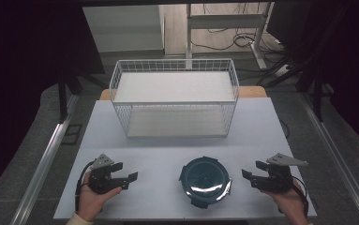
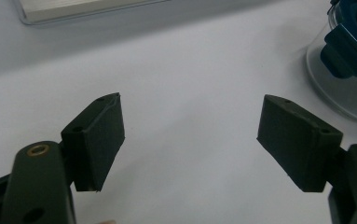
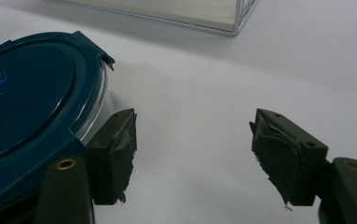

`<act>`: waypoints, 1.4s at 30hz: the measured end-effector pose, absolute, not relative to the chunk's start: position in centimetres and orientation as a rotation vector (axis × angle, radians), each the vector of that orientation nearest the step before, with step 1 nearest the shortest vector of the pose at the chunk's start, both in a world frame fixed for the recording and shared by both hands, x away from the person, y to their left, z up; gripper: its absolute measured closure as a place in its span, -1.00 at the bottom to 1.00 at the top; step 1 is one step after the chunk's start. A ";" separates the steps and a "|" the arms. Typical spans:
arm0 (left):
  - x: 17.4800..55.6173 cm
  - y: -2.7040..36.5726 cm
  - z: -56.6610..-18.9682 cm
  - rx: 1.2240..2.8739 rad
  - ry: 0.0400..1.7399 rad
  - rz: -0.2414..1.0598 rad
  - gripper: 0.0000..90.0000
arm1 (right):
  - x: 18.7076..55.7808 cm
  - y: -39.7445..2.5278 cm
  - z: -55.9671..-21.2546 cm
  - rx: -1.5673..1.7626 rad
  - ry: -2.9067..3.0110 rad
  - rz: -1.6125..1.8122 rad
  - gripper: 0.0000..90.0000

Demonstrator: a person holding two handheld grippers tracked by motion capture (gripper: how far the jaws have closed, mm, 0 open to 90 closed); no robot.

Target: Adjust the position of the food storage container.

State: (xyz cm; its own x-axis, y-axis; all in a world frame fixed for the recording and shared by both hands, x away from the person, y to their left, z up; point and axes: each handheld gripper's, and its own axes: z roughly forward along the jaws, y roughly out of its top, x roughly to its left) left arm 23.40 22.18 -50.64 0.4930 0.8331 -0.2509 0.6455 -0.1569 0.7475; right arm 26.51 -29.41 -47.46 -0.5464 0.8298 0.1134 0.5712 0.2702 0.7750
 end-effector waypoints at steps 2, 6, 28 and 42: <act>23.4 22.2 -50.6 1.883 1.230 0.274 -0.50 | 26.5 -29.5 -47.4 1.280 2.228 1.160 -0.29; 23.5 22.2 -50.6 1.886 1.230 0.281 -0.50 | 26.4 -29.4 -47.4 1.274 2.232 1.155 -0.26; 23.2 22.2 -50.4 1.900 1.230 0.328 -0.50 | 25.0 -27.9 -46.3 1.066 2.431 1.144 0.78; 23.2 22.1 -50.5 1.900 1.233 0.315 -0.50 | 22.0 -24.7 -46.7 0.919 2.673 1.030 0.99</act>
State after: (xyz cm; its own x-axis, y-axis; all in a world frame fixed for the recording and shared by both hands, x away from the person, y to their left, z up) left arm 23.20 22.13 -50.55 0.4873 0.8458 -0.2171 0.6377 -0.1748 0.7502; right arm 21.99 -24.72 -46.68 -0.8055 0.5858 0.0901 0.4947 0.5809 0.6464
